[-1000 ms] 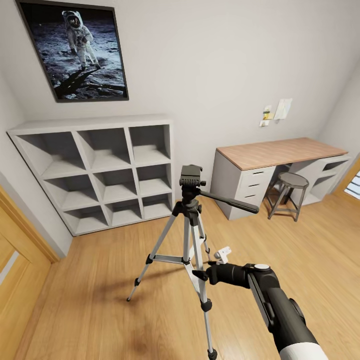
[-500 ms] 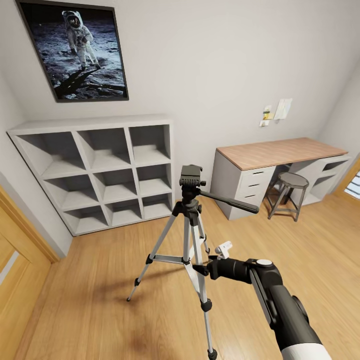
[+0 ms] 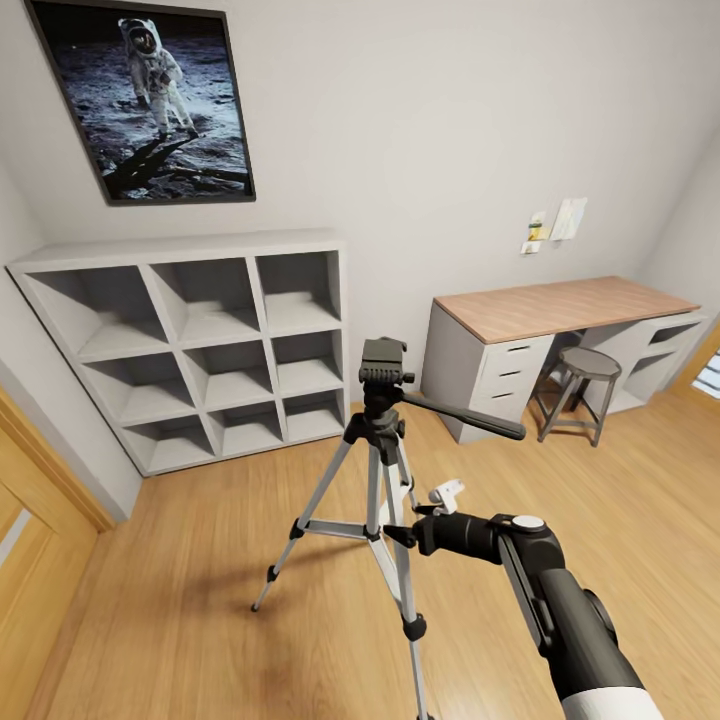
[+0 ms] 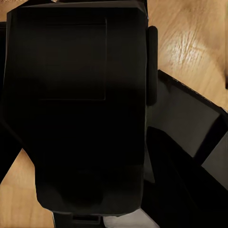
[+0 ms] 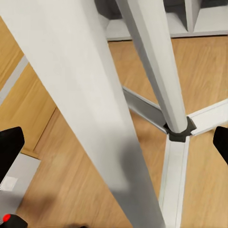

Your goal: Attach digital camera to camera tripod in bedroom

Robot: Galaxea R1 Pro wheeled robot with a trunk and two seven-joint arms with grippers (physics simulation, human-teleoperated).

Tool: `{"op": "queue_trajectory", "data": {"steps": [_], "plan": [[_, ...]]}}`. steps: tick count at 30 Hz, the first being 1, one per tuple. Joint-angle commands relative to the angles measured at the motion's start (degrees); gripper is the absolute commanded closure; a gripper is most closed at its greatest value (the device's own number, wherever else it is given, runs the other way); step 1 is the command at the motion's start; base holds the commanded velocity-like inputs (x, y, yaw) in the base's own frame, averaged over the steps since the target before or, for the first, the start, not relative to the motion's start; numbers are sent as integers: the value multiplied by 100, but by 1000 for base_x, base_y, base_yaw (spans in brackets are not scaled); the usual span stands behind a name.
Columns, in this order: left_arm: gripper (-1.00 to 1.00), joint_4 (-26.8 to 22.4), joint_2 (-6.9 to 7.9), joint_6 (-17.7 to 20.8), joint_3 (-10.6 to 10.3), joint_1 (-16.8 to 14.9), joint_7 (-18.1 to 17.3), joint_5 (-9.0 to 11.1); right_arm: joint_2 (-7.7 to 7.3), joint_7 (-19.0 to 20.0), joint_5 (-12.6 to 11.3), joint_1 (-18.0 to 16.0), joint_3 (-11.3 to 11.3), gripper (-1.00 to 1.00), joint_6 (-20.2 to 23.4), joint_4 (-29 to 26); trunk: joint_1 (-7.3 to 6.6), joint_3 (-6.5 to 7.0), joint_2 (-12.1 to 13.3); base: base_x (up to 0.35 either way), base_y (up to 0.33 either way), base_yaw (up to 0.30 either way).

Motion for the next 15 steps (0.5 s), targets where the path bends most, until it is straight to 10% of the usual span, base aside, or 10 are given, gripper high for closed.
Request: {"op": "queue_trajectory", "data": {"steps": [1,15], "plan": [[100,3,1,-6,-47,-4,-23,46,5,17,49,-5,-5,-100,16,9,3,-11,-11,6,0,0],[100,3,1,-7,-47,-2,-23,45,16,-119,15,-5,24,-100,29,58,3,-11,-11,1,0,0]]}}
